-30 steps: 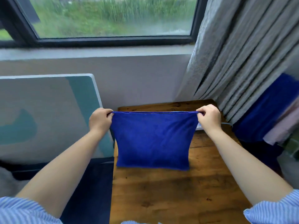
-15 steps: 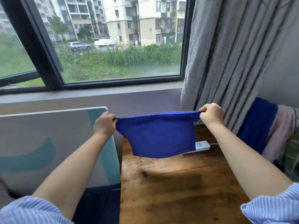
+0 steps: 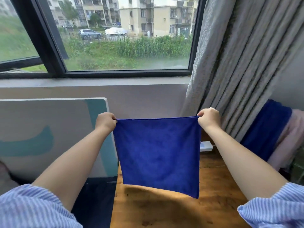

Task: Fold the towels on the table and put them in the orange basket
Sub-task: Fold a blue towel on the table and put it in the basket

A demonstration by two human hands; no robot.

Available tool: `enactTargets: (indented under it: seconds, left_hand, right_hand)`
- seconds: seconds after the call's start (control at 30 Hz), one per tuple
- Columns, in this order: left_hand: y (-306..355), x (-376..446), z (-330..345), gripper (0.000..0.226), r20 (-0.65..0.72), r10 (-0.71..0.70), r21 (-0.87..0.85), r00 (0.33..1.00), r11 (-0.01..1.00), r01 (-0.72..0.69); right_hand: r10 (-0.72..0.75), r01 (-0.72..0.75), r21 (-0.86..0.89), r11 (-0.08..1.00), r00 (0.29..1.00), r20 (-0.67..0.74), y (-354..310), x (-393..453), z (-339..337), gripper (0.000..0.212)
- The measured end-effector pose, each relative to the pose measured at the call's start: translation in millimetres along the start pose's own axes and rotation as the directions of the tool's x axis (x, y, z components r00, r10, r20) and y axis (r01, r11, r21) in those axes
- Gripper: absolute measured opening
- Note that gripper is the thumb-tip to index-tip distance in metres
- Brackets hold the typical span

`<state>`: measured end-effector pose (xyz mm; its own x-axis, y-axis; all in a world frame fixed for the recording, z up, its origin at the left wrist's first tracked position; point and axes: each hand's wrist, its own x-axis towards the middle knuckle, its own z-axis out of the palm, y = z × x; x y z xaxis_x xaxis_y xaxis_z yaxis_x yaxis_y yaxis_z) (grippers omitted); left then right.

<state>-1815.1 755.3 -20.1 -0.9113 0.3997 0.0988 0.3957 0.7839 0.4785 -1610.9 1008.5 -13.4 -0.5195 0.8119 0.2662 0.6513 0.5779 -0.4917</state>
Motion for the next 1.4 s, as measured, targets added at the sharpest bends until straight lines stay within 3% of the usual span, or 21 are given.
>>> enactTargets:
  seconds: [0.1,0.3,0.37,0.47,0.57,0.67,0.77,0.93,1.07,1.23,1.4]
  left_hand:
    - [8,5,7,0.022,-0.059,-0.039,-0.066,0.997,0.997,0.035]
    - [9,11,8,0.023,-0.271,0.077,-0.113,0.959,0.987,-0.111]
    - [0,3,15,0.021,-0.266,0.112,-0.075,0.958,0.988,-0.136]
    - [-23,-23,37,0.019,-0.141,0.136,0.020,0.981,0.991,-0.134]
    - [-47,-60,64,0.019,0.075,0.137,0.127,0.988,0.981,-0.146]
    - [-67,-102,93,0.021,0.302,0.102,0.248,0.948,0.952,-0.181]
    - [-76,-135,114,0.020,0.485,0.023,0.392,0.874,0.888,-0.241]
    - [-82,-177,134,0.020,0.704,-0.104,0.452,0.703,0.828,-0.331]
    - [-91,-203,142,0.022,0.804,-0.157,0.449,0.574,0.793,-0.412]
    - [-107,-233,146,0.007,0.833,-0.151,0.437,0.532,0.770,-0.465]
    - [-135,-270,151,0.011,0.831,-0.158,0.384,0.534,0.857,-0.345]
  right_hand:
    - [0.012,-0.011,0.037,0.999,1.000,-0.027,1,7,9,0.030]
    - [-0.129,0.143,0.137,0.980,0.986,-0.103,11,21,8,0.025]
    - [-0.179,0.188,0.125,0.974,0.980,-0.082,20,17,11,0.023]
    - [-0.227,0.223,0.082,0.971,0.973,0.035,45,-1,29,0.022]
    - [-0.250,0.267,-0.038,0.963,0.938,0.241,77,-26,46,0.019]
    - [-0.260,0.357,-0.091,0.930,0.810,0.525,111,-59,62,0.017]
    - [-0.216,0.395,-0.108,0.912,0.688,0.692,137,-93,74,0.014]
    - [-0.220,0.497,-0.101,0.862,0.547,0.808,173,-145,90,0.014]
    - [-0.231,0.534,-0.054,0.843,0.452,0.862,192,-180,94,0.035]
    - [-0.248,0.519,-0.022,0.855,0.445,0.860,208,-220,90,0.040]
    - [-0.217,0.449,0.010,0.893,0.411,0.885,215,-258,83,0.040]
